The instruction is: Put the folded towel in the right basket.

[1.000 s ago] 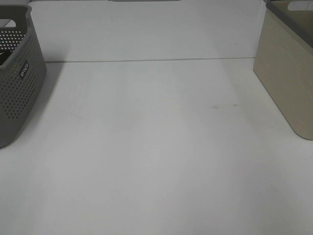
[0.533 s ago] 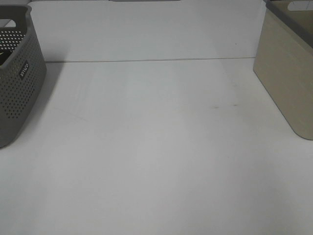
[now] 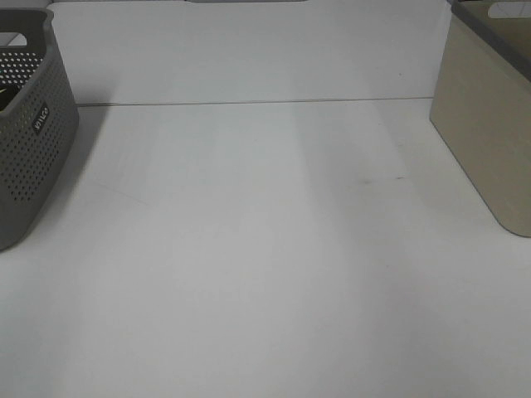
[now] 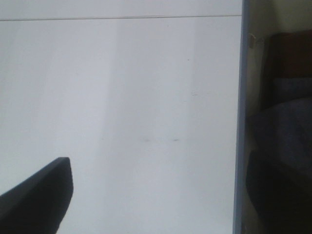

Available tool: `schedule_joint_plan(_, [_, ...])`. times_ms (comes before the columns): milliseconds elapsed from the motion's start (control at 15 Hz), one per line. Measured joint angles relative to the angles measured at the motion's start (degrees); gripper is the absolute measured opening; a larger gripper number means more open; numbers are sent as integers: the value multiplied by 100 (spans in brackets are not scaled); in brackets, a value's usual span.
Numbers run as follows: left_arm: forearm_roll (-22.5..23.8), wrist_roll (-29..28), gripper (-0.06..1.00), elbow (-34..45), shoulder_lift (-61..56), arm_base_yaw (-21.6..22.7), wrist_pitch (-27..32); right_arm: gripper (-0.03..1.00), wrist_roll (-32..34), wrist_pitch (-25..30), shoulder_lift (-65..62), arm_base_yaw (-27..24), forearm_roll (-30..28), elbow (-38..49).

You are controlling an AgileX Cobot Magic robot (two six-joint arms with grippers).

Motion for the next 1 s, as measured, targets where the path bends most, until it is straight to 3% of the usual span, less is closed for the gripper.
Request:
schedule_joint_plan(133, [0, 0, 99, 0, 0, 0, 0, 89, 229, 11, -338, 246, -424, 281])
schedule_joint_plan(400, [0, 0, 99, 0, 0, 0, 0, 89, 407, 11, -1346, 304, -688, 1484])
schedule_joint_plan(867, [0, 0, 99, 0, 0, 0, 0, 89, 498, 6, -3833, 309, -814, 4887])
schedule_joint_plan(933, [0, 0, 99, 0, 0, 0, 0, 89, 498, -34, -4687, 309, -825, 5970])
schedule_joint_plan(1000, [0, 0, 99, 0, 0, 0, 0, 89, 498, -52, -5076, 309, -831, 6434])
